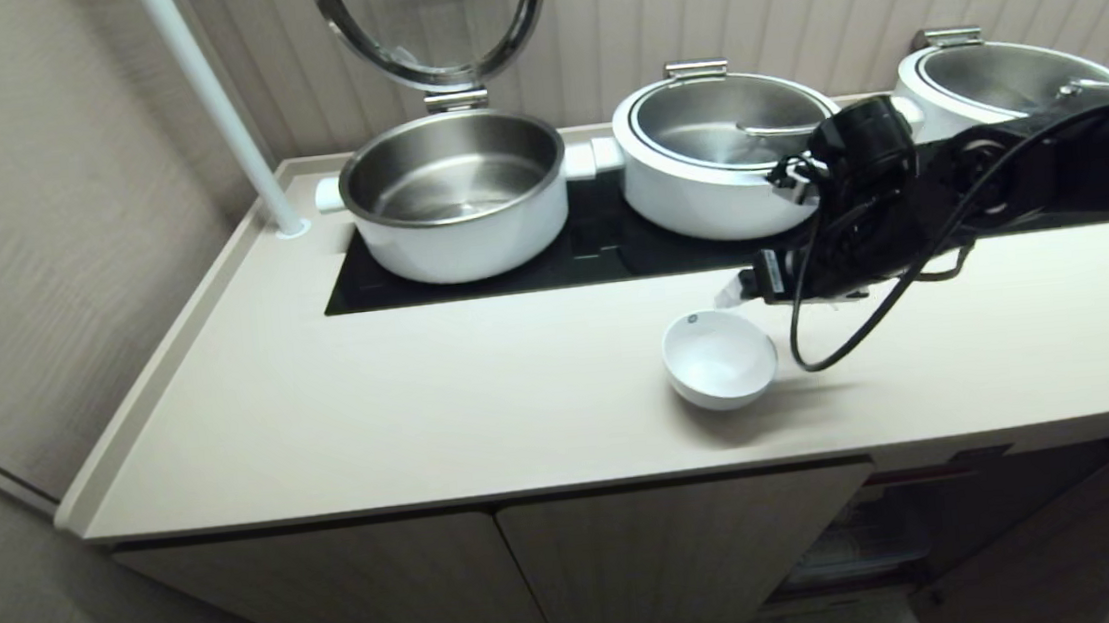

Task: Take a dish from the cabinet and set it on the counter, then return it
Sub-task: Place it on the table, then pick up the bowl from the table

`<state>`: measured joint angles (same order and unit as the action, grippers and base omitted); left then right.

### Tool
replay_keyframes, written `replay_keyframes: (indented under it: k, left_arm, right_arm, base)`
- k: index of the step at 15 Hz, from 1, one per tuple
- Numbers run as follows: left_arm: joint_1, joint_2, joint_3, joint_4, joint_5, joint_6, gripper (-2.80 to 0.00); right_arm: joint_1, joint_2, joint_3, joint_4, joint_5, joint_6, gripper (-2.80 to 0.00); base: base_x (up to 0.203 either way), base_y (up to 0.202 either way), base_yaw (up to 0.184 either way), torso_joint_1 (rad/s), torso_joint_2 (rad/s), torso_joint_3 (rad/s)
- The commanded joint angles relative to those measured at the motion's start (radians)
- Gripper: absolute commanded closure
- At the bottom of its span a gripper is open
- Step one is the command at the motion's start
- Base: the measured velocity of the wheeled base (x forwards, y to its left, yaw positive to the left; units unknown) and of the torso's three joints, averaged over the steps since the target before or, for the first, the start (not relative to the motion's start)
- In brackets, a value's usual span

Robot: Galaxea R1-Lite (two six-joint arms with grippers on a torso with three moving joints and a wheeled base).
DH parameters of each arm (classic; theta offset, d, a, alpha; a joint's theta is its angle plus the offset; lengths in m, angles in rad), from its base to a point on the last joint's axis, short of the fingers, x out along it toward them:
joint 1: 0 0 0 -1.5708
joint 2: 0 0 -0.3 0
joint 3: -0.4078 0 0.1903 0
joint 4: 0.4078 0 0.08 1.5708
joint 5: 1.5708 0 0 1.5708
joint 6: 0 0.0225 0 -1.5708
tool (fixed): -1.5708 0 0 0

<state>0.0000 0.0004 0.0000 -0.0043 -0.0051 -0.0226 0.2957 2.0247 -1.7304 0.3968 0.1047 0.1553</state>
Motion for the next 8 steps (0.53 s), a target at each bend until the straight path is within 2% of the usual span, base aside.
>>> replay_keyframes:
  k: [1,2,3,8]
  left_arm:
    - [0.0,0.0,0.0,0.0,0.001,0.0,0.0]
    - [0.0,0.0,0.0,0.0,0.001,0.0,0.0]
    - [0.0,0.0,0.0,0.0,0.001,0.0,0.0]
    - [0.0,0.0,0.0,0.0,0.001,0.0,0.0]
  right_arm:
    - [0.0,-0.062,0.045,-0.045,-0.004,-0.003,-2.8]
    - [0.0,-0.083,0.063,-0.068,-0.005,-0.005,-2.8]
    - [-0.001,-0.104,0.08,-0.085,-0.005,-0.005,0.0]
    - [-0.021,-0.223,0.177,-0.139,-0.035,-0.004,0.0]
  base:
    - [0.0,0.0,0.0,0.0,0.0,0.0]
    - [0.0,0.0,0.0,0.0,0.0,0.0]
    - [0.0,0.0,0.0,0.0,0.0,0.0]
    - [0.0,0.0,0.0,0.0,0.0,0.0]
